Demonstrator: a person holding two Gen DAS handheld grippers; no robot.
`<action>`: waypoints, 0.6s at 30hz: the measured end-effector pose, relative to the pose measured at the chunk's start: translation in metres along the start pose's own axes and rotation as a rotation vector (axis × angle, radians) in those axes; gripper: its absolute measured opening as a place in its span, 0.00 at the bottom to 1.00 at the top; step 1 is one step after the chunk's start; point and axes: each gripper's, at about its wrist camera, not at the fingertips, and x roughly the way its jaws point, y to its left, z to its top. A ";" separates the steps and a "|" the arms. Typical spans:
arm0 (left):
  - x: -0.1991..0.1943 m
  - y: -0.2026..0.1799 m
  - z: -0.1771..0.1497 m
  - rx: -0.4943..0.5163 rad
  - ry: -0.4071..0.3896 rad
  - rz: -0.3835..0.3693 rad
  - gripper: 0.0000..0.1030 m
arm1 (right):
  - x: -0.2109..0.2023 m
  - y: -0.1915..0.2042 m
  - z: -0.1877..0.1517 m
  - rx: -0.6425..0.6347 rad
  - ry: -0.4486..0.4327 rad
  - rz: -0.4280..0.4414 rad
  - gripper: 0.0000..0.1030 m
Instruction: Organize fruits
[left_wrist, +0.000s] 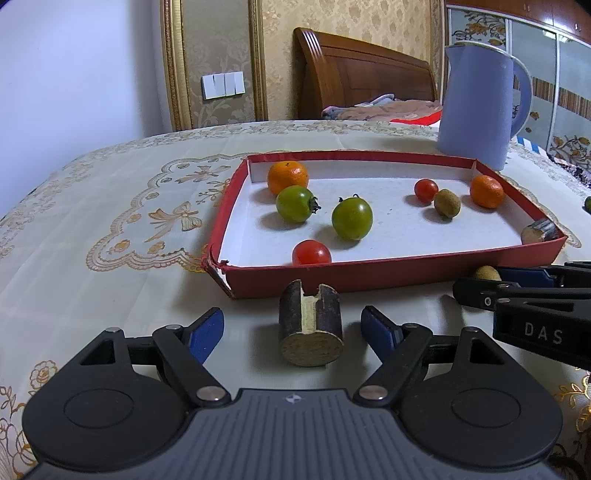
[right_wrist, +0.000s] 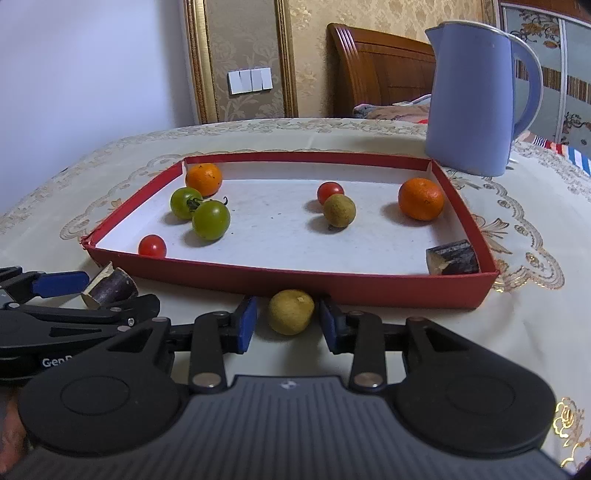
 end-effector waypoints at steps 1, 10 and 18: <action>-0.001 0.000 0.000 -0.003 -0.005 -0.003 0.79 | 0.000 0.000 0.000 0.000 -0.001 0.000 0.34; -0.002 0.000 0.000 -0.007 -0.013 -0.015 0.79 | -0.001 -0.003 -0.001 0.019 -0.006 0.001 0.34; -0.003 0.006 0.000 -0.046 -0.019 -0.031 0.79 | 0.000 -0.003 -0.001 0.023 -0.007 0.001 0.33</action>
